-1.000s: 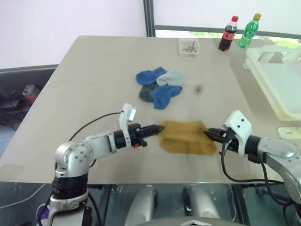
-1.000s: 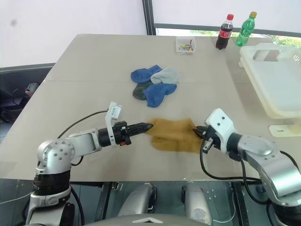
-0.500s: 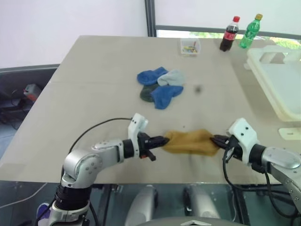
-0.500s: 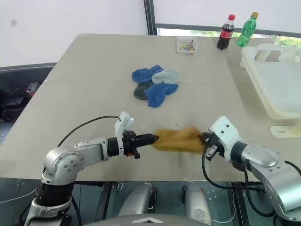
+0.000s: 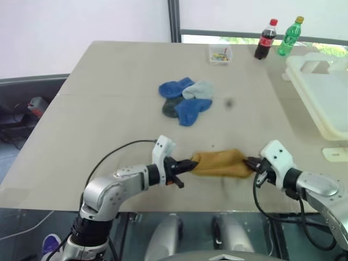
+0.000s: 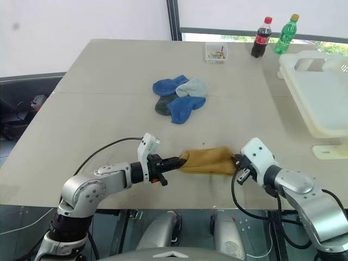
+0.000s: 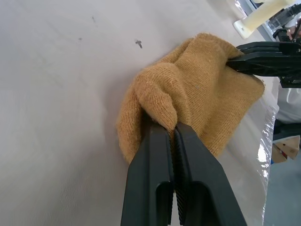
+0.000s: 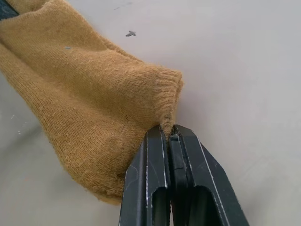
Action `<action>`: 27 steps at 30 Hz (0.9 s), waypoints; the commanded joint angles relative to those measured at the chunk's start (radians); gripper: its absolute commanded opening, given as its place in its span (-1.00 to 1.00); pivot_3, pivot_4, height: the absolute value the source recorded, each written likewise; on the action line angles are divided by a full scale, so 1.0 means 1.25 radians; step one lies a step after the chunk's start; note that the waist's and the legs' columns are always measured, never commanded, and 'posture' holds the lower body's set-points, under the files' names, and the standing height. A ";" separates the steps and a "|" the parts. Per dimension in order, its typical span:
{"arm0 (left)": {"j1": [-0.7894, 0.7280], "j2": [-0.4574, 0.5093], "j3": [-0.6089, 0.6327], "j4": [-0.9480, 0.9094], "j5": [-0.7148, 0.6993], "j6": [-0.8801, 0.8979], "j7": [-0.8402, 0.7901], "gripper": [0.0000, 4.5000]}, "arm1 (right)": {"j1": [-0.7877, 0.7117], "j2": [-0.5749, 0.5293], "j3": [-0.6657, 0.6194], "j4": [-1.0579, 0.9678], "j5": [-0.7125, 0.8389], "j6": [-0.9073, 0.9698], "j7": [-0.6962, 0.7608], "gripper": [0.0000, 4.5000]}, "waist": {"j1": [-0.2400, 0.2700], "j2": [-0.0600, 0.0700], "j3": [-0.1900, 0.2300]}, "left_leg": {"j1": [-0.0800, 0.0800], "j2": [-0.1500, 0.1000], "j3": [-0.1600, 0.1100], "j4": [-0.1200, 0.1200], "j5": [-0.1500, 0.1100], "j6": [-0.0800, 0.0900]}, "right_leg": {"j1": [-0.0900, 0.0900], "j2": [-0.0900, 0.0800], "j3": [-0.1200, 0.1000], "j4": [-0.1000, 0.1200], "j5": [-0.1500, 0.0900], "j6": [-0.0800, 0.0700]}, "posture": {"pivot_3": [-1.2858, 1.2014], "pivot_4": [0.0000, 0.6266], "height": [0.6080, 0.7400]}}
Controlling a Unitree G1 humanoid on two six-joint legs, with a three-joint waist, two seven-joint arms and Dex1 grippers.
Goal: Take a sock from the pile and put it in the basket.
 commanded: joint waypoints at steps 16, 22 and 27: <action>0.028 0.022 0.011 -0.018 0.012 -0.052 -0.062 -0.98 | 0.023 0.044 -0.039 -0.028 0.049 -0.052 -0.003 -1.00 | 0.001 0.000 0.000 | 0.000 0.000 0.000 0.000 0.000 0.000 | 0.000 0.000 0.000 0.000 0.000 0.000 | 0.03 -0.52 1.00; 0.043 0.029 -0.025 0.021 0.070 -0.093 -0.078 -0.98 | 0.037 0.036 0.000 0.033 -0.003 -0.102 0.001 -1.00 | -0.001 0.000 0.000 | 0.000 0.000 0.000 0.000 0.000 0.000 | 0.000 0.000 0.000 0.000 0.000 0.000 | 0.03 -0.52 1.00; 0.058 0.026 0.005 0.029 0.060 -0.097 -0.084 -0.35 | 0.044 0.028 -0.018 0.059 0.012 -0.134 0.038 -0.59 | -0.001 0.001 0.000 | 0.000 0.000 0.000 0.000 0.000 0.000 | 0.000 0.000 0.000 0.000 0.000 0.000 | 0.03 -0.52 1.00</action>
